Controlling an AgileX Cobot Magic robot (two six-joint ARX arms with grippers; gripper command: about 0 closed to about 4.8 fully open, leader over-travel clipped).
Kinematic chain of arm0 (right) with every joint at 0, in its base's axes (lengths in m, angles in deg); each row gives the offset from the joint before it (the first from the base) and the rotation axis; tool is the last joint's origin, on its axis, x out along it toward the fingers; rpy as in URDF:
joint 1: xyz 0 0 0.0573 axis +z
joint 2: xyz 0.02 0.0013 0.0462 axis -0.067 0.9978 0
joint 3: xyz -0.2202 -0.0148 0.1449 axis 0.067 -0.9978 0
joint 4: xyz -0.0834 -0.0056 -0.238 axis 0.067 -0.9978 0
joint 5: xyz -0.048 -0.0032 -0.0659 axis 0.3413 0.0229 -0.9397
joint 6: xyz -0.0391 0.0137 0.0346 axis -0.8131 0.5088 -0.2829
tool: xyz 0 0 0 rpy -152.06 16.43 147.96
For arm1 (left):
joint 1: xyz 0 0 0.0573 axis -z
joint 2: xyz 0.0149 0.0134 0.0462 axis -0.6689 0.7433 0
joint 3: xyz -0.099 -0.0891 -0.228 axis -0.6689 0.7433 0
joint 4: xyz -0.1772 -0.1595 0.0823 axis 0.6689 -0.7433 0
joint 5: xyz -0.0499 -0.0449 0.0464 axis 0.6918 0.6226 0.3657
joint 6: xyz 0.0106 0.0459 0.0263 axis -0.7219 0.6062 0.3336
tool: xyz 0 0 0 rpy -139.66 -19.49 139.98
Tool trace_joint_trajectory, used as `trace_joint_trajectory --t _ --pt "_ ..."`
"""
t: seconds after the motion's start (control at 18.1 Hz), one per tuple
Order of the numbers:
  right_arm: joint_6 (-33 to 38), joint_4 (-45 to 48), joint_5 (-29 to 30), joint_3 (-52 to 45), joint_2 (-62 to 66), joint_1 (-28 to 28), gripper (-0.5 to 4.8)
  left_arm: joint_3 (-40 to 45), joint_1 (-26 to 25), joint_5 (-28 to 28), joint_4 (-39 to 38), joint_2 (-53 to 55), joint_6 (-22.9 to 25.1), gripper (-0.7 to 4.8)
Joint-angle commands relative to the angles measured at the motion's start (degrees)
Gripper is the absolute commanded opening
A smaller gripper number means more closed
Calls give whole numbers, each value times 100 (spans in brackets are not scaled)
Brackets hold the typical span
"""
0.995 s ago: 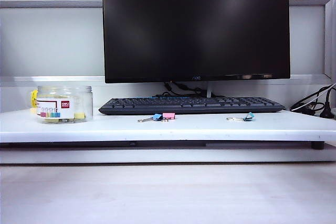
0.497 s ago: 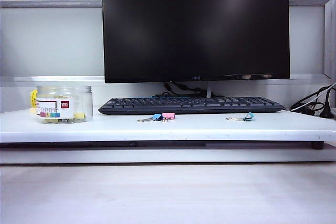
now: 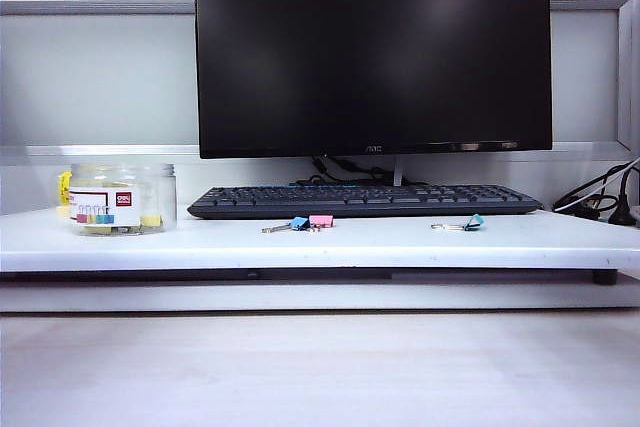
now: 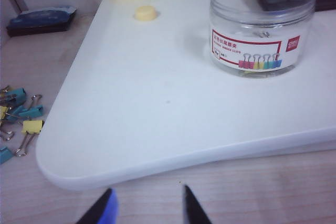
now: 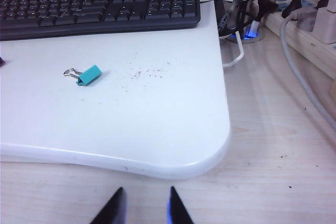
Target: Pick up the clips with the largest number of clips of the same color on the table and place them in a round transparent plastic box.
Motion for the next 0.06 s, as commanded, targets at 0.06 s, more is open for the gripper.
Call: trace_joint_trajectory --t 0.06 --pt "22 57 7 -11 -11 0 108 42 0 -15 -52 -17 -2 175"
